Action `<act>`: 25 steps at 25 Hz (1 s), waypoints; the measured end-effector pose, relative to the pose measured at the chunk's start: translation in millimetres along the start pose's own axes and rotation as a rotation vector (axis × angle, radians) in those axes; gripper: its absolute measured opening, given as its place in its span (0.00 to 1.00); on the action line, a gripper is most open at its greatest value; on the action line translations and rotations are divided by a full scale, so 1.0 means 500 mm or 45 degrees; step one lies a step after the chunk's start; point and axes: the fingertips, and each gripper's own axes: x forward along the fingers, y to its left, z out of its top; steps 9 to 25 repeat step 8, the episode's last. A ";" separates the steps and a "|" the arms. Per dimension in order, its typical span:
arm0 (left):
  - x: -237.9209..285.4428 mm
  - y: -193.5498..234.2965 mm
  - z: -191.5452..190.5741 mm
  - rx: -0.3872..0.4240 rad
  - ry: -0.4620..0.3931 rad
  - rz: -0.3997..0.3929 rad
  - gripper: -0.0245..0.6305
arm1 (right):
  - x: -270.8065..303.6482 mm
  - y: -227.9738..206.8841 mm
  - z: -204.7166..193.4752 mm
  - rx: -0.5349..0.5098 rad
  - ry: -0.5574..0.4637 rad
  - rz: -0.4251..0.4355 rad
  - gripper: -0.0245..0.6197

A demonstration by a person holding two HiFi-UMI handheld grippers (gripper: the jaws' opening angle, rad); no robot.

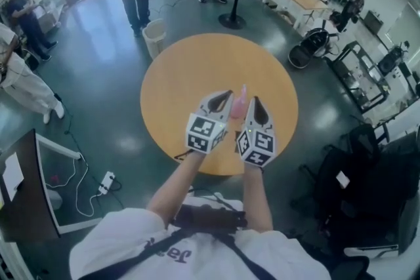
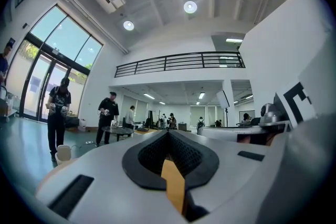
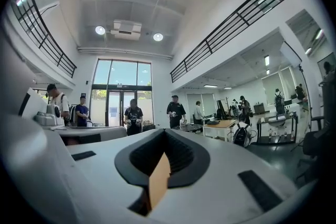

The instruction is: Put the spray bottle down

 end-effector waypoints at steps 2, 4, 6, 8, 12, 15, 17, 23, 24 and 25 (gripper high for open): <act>0.005 0.000 0.004 -0.013 -0.002 0.008 0.05 | 0.003 -0.001 0.003 -0.006 -0.003 0.016 0.07; 0.009 0.000 0.004 -0.024 0.000 0.017 0.05 | 0.002 -0.004 0.005 -0.010 -0.004 0.031 0.07; 0.011 -0.003 0.004 -0.035 0.001 0.023 0.05 | 0.000 -0.009 0.009 -0.014 -0.005 0.041 0.07; 0.014 -0.008 0.004 -0.044 0.004 0.027 0.05 | -0.003 -0.015 0.012 -0.015 -0.005 0.046 0.07; 0.014 -0.008 0.004 -0.044 0.004 0.027 0.05 | -0.003 -0.015 0.012 -0.015 -0.005 0.046 0.07; 0.014 -0.008 0.004 -0.044 0.004 0.027 0.05 | -0.003 -0.015 0.012 -0.015 -0.005 0.046 0.07; 0.014 -0.008 0.004 -0.044 0.004 0.027 0.05 | -0.003 -0.015 0.012 -0.015 -0.005 0.046 0.07; 0.014 -0.008 0.004 -0.044 0.004 0.027 0.05 | -0.003 -0.015 0.012 -0.015 -0.005 0.046 0.07; 0.014 -0.008 0.004 -0.044 0.004 0.027 0.05 | -0.003 -0.015 0.012 -0.015 -0.005 0.046 0.07; 0.014 -0.008 0.004 -0.044 0.004 0.027 0.05 | -0.003 -0.015 0.012 -0.015 -0.005 0.046 0.07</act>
